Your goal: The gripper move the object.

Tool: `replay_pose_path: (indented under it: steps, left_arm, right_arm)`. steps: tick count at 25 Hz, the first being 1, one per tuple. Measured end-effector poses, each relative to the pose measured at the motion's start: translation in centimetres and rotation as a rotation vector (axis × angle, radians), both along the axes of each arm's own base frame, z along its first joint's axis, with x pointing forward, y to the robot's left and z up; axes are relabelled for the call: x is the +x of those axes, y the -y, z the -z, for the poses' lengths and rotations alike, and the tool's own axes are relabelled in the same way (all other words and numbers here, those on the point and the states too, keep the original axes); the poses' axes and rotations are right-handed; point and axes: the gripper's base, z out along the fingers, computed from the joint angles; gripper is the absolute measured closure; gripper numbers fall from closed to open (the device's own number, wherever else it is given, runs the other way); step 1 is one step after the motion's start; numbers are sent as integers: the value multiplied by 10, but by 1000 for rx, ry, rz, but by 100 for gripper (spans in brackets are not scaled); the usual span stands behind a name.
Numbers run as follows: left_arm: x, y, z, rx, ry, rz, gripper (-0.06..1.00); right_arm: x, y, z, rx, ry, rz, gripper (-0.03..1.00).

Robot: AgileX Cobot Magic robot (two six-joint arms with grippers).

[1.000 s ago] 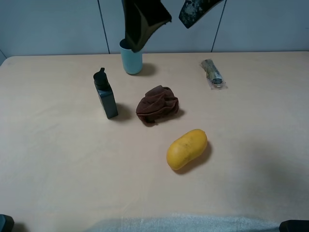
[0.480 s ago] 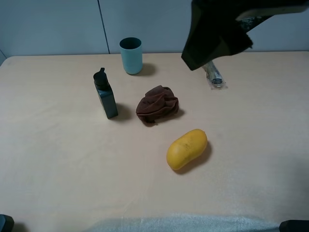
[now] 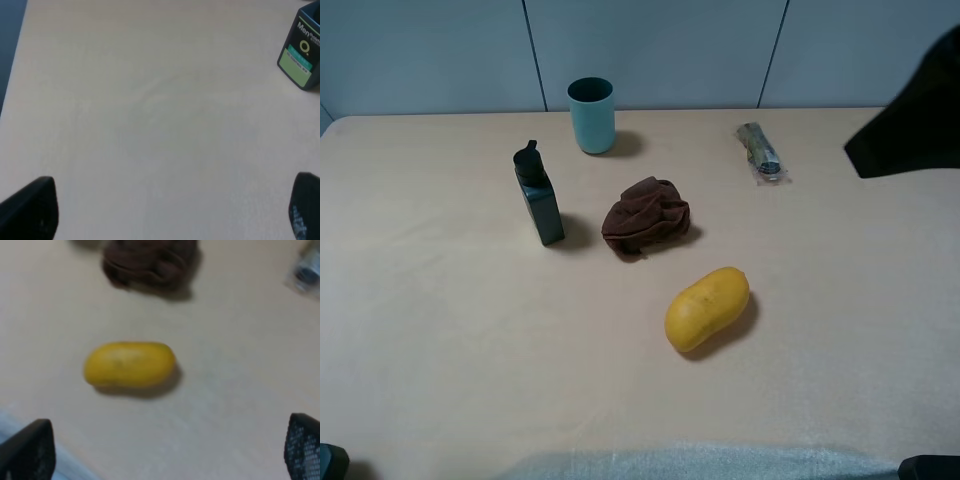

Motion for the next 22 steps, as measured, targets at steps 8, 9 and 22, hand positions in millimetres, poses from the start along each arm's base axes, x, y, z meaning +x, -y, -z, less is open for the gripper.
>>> replay_pose_path:
  steps: [8, 9, 22]
  left_arm:
    - [0, 0, 0, 0, 0, 0, 2]
    - [0, 0, 0, 0, 0, 0, 2]
    - [0, 0, 0, 0, 0, 0, 2]
  right_arm:
    - [-37, 69, 15, 104, 140, 232, 27]
    - [-44, 76, 17, 124, 171, 260, 27]
    - [-115, 121, 62, 217, 488, 577, 27]
